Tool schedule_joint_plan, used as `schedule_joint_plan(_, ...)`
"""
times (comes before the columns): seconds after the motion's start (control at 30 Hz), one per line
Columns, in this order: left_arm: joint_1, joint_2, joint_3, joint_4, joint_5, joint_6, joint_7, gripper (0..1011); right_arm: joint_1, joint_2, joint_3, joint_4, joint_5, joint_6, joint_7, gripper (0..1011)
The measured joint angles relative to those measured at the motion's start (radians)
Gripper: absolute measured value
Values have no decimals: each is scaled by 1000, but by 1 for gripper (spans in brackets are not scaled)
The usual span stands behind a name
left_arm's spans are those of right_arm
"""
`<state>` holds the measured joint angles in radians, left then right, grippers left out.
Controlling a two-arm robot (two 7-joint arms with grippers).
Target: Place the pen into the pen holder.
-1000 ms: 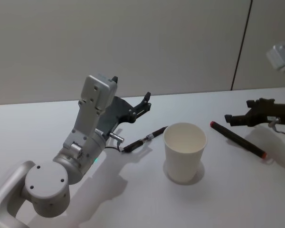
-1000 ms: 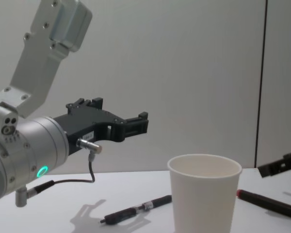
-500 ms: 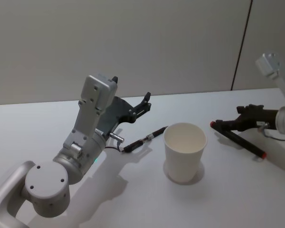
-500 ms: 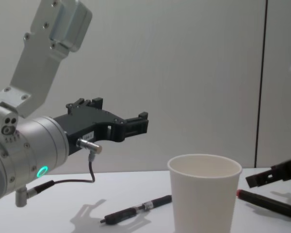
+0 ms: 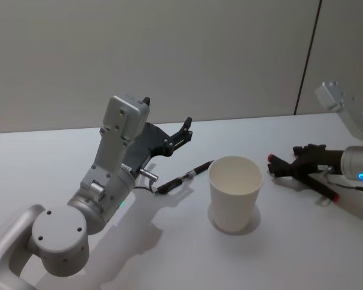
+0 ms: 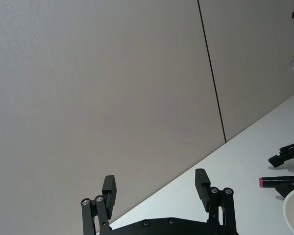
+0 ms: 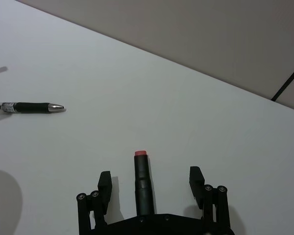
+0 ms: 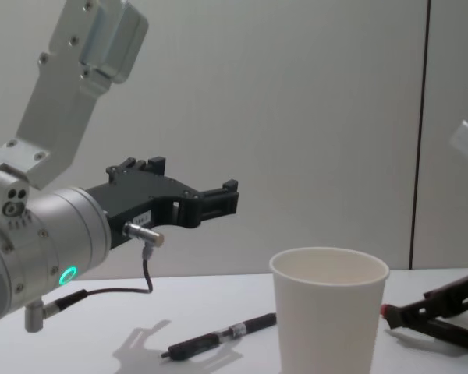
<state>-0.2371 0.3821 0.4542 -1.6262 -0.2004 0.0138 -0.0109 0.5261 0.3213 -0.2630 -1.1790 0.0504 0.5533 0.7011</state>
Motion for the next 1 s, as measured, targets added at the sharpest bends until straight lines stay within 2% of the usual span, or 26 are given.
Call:
schedule_joint_plan(0.27,0,0,0,0,0,0,0,1001,5,-3,-9,22,-6,-15,9,1002)
schedule_joint_plan(0.4,0,0,0,0,0,0,0,1001,6,-4,-11,30,-7,-24,13,922)
schedule_joint_plan(1.0,0,0,0,0,0,0,0,1001,8,-6,-16,42,-11,-31,18,815)
